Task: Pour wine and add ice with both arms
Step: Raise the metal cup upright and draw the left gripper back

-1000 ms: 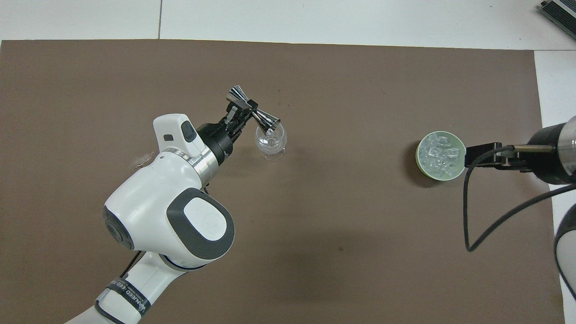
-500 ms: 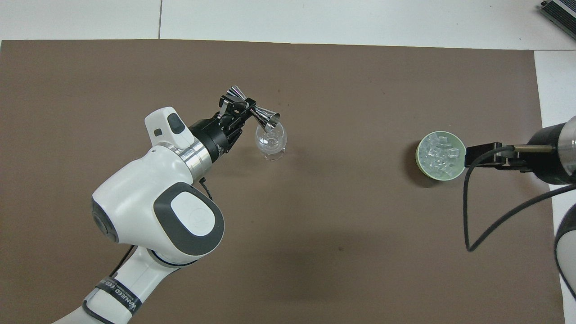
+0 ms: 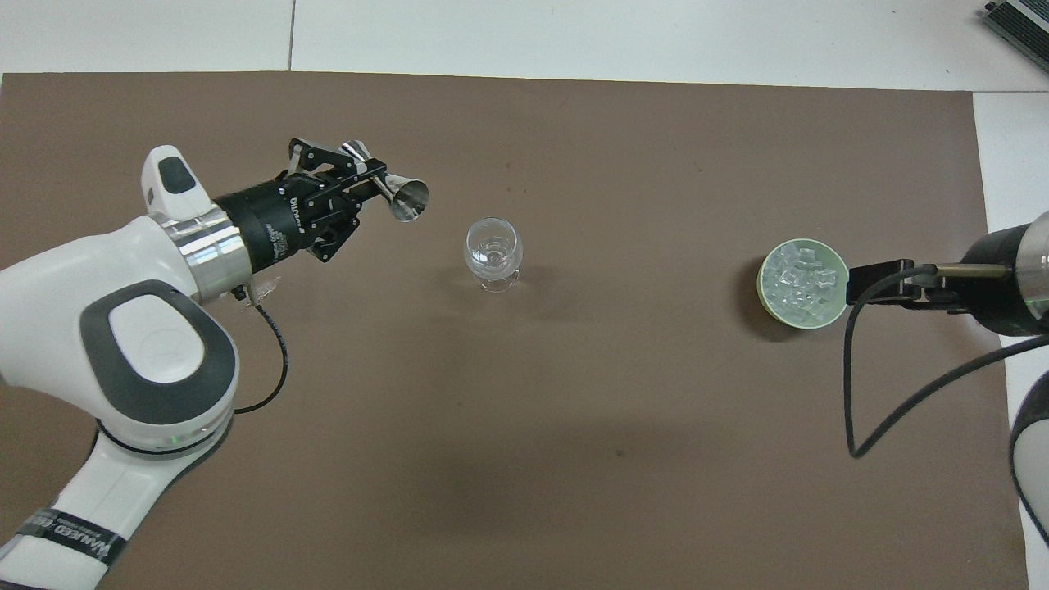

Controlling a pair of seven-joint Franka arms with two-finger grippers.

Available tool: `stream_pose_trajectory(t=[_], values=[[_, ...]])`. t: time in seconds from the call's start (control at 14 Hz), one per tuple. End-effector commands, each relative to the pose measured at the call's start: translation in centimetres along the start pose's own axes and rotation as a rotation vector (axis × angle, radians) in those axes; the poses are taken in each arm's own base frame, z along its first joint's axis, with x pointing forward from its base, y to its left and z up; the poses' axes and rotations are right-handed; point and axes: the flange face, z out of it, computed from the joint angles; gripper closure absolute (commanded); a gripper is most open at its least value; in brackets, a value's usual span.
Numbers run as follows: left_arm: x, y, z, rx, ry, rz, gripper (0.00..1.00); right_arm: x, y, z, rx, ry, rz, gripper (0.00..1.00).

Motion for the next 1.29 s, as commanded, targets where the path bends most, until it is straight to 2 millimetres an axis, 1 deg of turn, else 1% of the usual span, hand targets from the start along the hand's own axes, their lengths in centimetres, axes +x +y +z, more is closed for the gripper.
stream_pose_trajectory(t=[0.0, 0.07, 0.14, 0.21, 0.29, 0.43, 0.57, 0.79, 0.93, 1.0, 1.14, 1.21], values=[[5.7, -2.3, -4.0, 0.028, -0.135, -0.149, 1.0, -0.2, 0.2, -0.1, 0.014, -0.01, 0.015, 0.0], [8.1, -3.5, -5.1, 0.037, -0.186, -0.203, 1.0, -0.2, 0.2, -0.1, 0.014, -0.01, 0.015, 0.0], [10.1, -4.7, -6.0, 0.042, -0.232, -0.248, 1.0, -0.2, 0.1, -0.1, 0.015, -0.01, 0.014, 0.0], [11.8, -5.8, -6.7, 0.045, -0.273, -0.288, 1.0, -0.2, 0.2, -0.1, 0.014, -0.01, 0.015, 0.0], [13.0, -6.7, -7.1, 0.046, -0.304, -0.321, 1.0, -0.2, 0.2, -0.1, 0.014, -0.01, 0.014, 0.0], [14.5, -7.8, -7.2, 0.053, -0.34, -0.369, 1.0, -0.2, 0.2, -0.1, 0.014, -0.01, 0.014, 0.0], [15.9, -8.0, -7.7, 0.063, -0.355, -0.426, 1.0, -0.2, 0.2, -0.1, 0.014, -0.01, 0.014, 0.0], [18.0, -8.3, -8.2, 0.076, -0.352, -0.445, 1.0, -0.2, 0.2, -0.1, 0.014, -0.01, 0.015, 0.0], [19.5, -8.4, -8.0, 0.087, -0.364, -0.467, 1.0, -0.2, 0.2, -0.1, 0.015, -0.01, 0.015, 0.0], [20.0, -8.6, -7.7, 0.095, -0.377, -0.494, 1.0, -0.2, 0.2, -0.1, 0.014, -0.01, 0.015, 0.0], [20.7, -9.0, -8.0, 0.087, -0.378, -0.516, 1.0, -0.2, 0.2, -0.1, 0.014, -0.01, 0.015, 0.0], [21.8, -9.7, -8.0, 0.08, -0.383, -0.538, 1.0, -0.2, 0.2, -0.1, 0.014, -0.01, 0.015, 0.0]])
